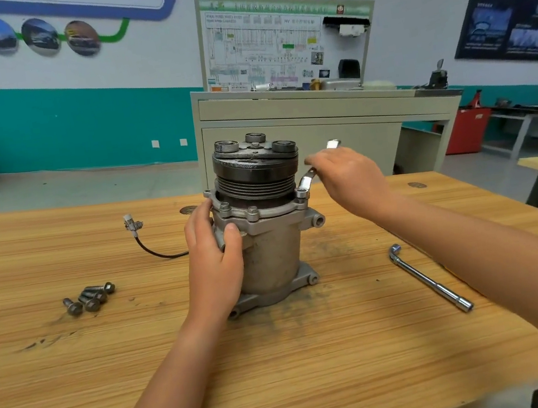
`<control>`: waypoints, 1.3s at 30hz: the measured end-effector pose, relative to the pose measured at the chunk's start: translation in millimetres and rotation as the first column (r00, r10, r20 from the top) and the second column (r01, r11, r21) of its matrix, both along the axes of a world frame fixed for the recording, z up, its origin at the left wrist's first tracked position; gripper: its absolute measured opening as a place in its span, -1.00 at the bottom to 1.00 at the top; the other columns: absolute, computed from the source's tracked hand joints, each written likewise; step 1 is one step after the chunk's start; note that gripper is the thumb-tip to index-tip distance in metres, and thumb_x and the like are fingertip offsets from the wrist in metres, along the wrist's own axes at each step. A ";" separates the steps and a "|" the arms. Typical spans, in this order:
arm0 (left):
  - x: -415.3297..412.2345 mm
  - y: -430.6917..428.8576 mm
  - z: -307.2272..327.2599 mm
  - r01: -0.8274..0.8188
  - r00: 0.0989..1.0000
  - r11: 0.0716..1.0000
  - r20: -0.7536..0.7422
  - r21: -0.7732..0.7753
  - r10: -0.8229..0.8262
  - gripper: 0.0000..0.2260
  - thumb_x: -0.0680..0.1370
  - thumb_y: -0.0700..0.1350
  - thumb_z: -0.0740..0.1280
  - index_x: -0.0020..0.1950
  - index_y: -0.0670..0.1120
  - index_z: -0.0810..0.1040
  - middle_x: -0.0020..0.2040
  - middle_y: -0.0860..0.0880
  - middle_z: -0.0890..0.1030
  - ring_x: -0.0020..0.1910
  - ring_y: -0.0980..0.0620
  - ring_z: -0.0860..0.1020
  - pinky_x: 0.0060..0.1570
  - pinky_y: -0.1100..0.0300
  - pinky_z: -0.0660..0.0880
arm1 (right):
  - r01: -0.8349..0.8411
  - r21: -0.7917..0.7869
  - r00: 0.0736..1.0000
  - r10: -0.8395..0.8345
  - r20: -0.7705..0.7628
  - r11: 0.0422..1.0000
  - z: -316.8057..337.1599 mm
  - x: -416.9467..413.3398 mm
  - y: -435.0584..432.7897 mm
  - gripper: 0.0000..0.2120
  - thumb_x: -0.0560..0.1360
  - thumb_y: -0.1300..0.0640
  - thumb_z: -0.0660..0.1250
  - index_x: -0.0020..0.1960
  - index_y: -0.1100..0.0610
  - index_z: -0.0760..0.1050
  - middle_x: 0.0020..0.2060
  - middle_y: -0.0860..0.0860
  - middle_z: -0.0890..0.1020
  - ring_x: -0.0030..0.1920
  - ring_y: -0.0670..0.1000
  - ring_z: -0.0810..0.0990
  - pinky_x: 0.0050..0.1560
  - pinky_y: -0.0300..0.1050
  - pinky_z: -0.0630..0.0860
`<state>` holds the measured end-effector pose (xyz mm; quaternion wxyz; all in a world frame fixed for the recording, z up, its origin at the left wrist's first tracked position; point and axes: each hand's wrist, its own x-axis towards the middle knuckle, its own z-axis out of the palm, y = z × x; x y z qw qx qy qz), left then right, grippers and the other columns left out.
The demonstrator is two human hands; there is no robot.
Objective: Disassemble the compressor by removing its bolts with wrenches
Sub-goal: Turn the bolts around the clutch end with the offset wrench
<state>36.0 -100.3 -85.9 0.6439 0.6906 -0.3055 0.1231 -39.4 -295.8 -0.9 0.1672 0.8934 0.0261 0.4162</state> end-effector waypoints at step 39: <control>-2.6 0.7 1.3 -0.013 1.000 1.000 -0.009 0.008 0.013 -0.57 0.61 -0.12 0.13 0.49 -0.03 0.19 0.43 0.02 0.25 0.27 0.27 0.21 0.26 0.28 0.14 | 0.534 -0.367 0.580 -0.646 -0.496 0.762 39.2 -64.5 104.7 -0.75 0.53 0.31 0.11 0.17 0.18 0.41 -0.45 0.01 0.22 -0.48 0.01 0.19 -0.55 -0.19 0.11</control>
